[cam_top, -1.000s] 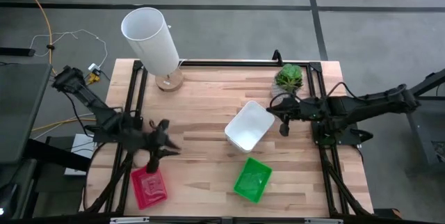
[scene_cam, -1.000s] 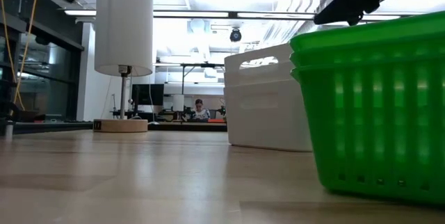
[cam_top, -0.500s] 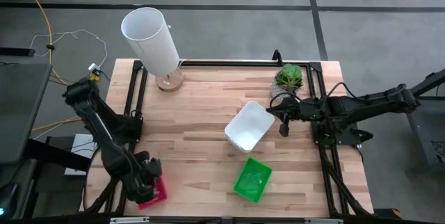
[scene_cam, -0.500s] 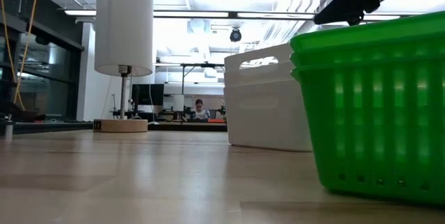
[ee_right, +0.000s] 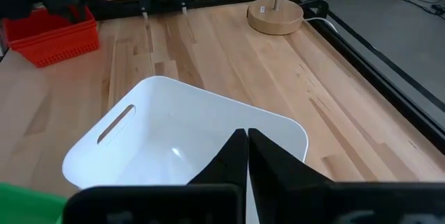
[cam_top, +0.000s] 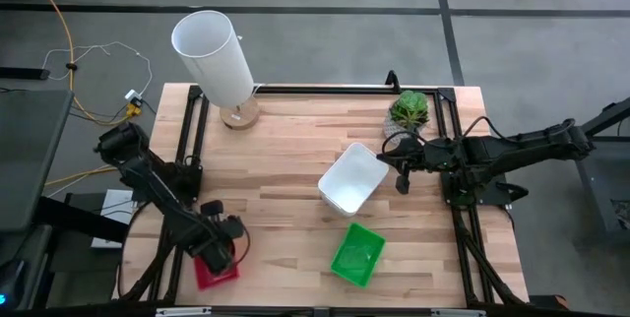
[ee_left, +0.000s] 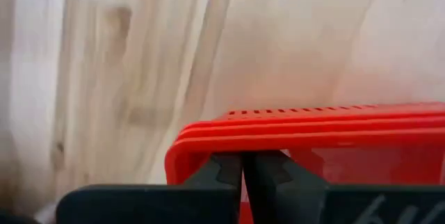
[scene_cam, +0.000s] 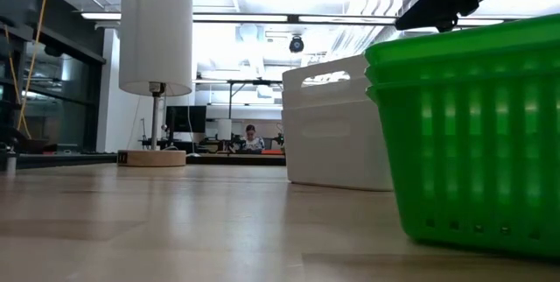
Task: Stack baskets by color
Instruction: Adjust the red bins, then return to Home Position
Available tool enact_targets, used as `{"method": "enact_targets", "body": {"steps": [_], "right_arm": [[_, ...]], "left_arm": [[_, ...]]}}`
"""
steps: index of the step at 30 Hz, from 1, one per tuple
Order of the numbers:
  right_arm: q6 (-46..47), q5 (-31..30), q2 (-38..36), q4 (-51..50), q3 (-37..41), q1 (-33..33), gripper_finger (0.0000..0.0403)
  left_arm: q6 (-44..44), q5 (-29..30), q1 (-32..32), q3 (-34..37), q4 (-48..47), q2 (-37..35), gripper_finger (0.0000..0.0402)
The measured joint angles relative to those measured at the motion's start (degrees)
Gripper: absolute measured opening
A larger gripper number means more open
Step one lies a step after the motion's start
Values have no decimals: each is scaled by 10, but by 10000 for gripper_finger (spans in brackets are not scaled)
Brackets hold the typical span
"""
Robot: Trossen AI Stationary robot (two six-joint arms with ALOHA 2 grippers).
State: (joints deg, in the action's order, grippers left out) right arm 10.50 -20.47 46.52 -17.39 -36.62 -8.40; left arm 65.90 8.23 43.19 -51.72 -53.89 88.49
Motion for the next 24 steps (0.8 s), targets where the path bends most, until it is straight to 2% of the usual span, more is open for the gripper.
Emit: {"method": "enact_targets", "body": {"steps": [14, 19, 24], "right_arm": [[0, 22, 0, 0, 0, 0, 0], [-1, 22, 0, 7, 0, 1, 0], [-4, 24, 0, 19, 0, 1, 0]], "left_arm": [[-278, 19, -154, 0, -3, -12, 0], [-357, 63, -209, -29, -17, -63, 0], [-466, 73, -235, -89, 13, -144, 0]]}}
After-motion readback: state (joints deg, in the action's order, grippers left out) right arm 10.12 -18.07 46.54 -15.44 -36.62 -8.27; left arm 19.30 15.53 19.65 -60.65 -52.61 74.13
